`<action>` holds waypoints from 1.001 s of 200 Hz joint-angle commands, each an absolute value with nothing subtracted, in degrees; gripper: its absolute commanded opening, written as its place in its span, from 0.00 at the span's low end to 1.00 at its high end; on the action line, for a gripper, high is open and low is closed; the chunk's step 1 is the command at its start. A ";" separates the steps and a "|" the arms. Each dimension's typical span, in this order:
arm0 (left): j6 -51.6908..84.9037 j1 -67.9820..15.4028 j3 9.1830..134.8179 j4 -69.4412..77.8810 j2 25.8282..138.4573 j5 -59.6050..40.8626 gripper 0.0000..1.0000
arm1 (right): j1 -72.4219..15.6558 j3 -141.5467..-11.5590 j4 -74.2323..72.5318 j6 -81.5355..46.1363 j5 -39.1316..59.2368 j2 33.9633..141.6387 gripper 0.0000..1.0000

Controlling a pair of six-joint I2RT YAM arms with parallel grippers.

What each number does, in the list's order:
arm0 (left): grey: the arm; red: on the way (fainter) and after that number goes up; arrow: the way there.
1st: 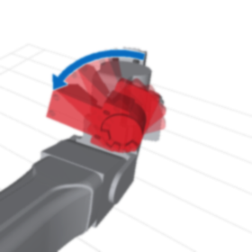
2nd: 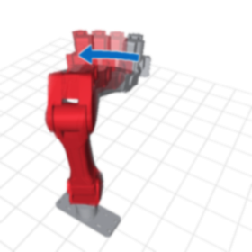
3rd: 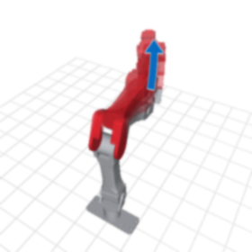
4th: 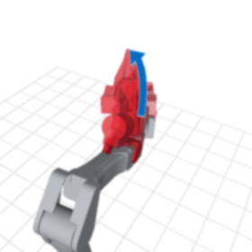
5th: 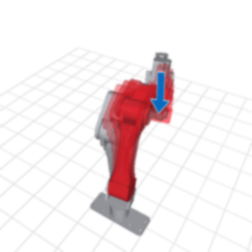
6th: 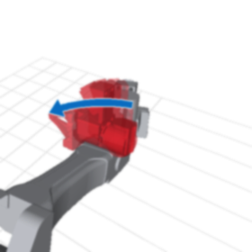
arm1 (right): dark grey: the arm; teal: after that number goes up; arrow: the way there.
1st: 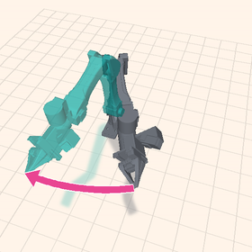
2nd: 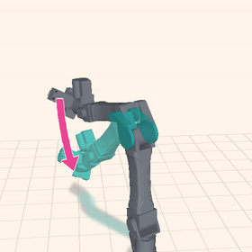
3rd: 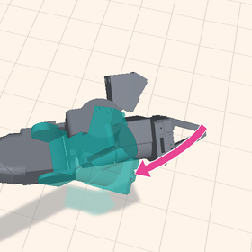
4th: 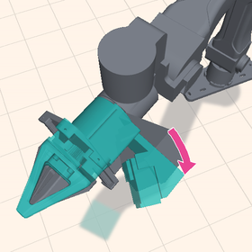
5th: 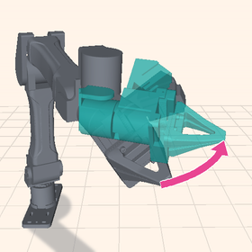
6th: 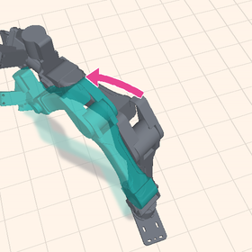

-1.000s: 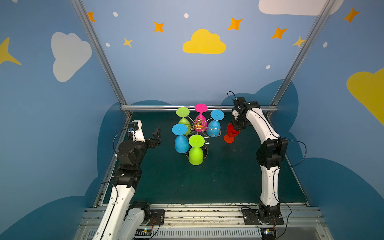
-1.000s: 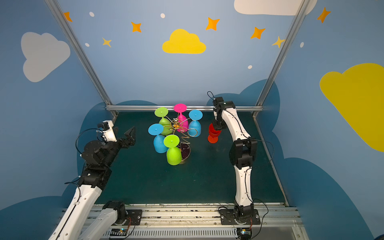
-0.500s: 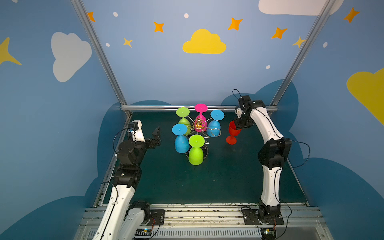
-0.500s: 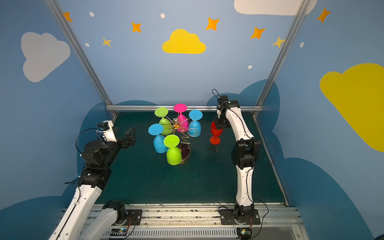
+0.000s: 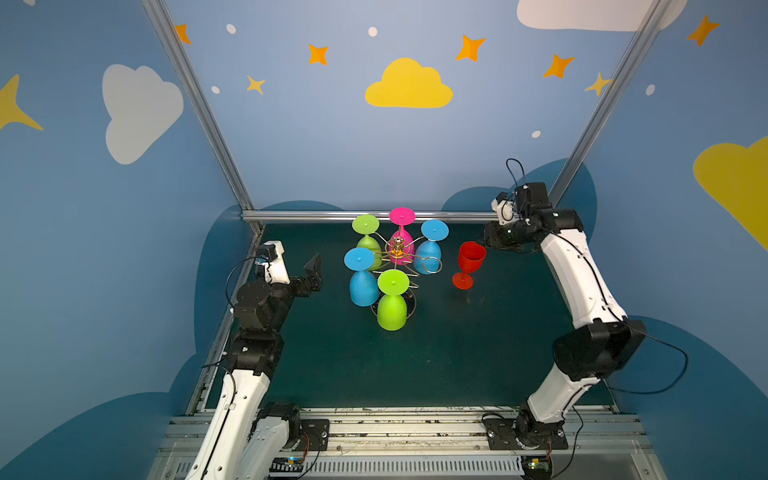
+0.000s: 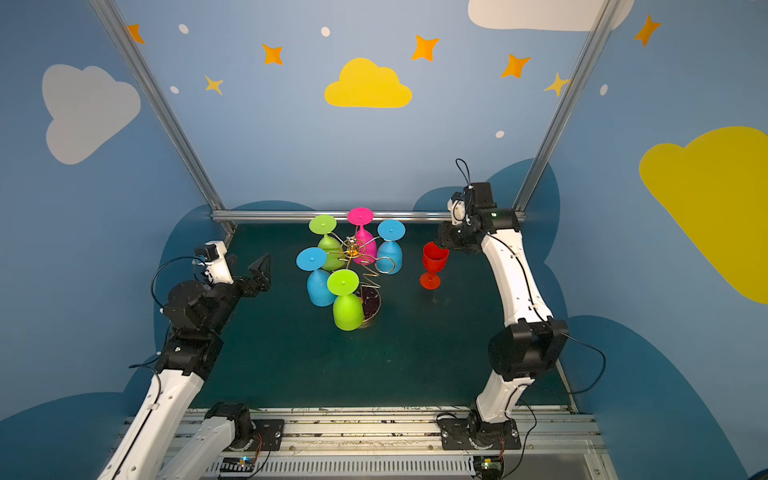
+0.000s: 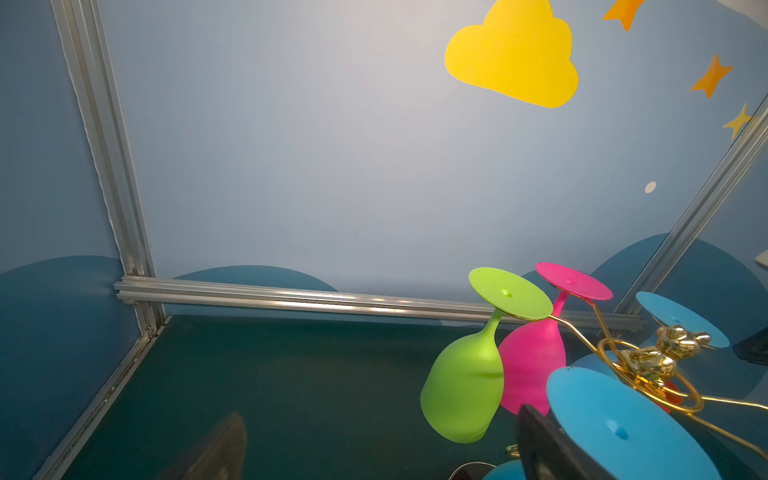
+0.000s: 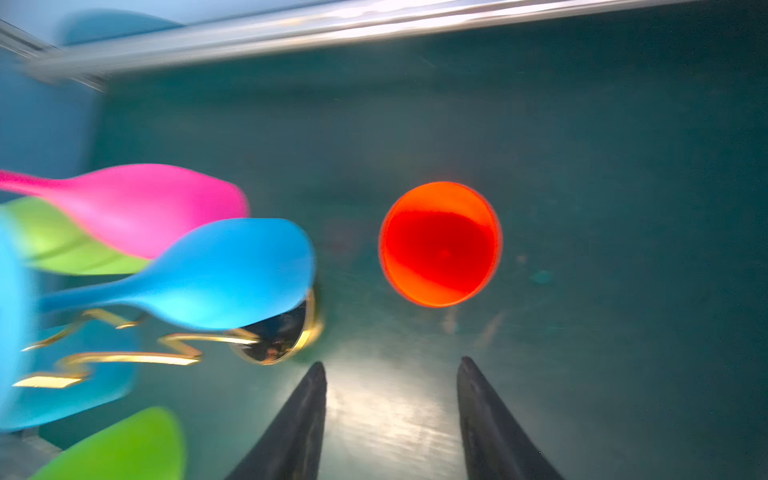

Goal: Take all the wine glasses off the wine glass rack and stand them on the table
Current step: 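Move the right gripper to the blue glass hanging on the rack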

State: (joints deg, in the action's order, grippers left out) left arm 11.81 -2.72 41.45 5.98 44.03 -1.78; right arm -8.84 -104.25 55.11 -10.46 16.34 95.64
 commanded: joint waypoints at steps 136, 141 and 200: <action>12.46 -2.47 40.61 6.42 43.11 -2.61 0.99 | -14.14 -85.72 12.21 -33.66 34.81 89.12 0.70; 12.39 -2.49 40.61 6.50 43.07 -2.47 0.99 | -14.58 -86.05 12.39 -33.58 34.54 89.73 0.70; 12.32 -2.48 40.56 6.42 42.90 -2.50 0.99 | -17.57 -89.39 13.38 -33.62 32.51 94.80 0.63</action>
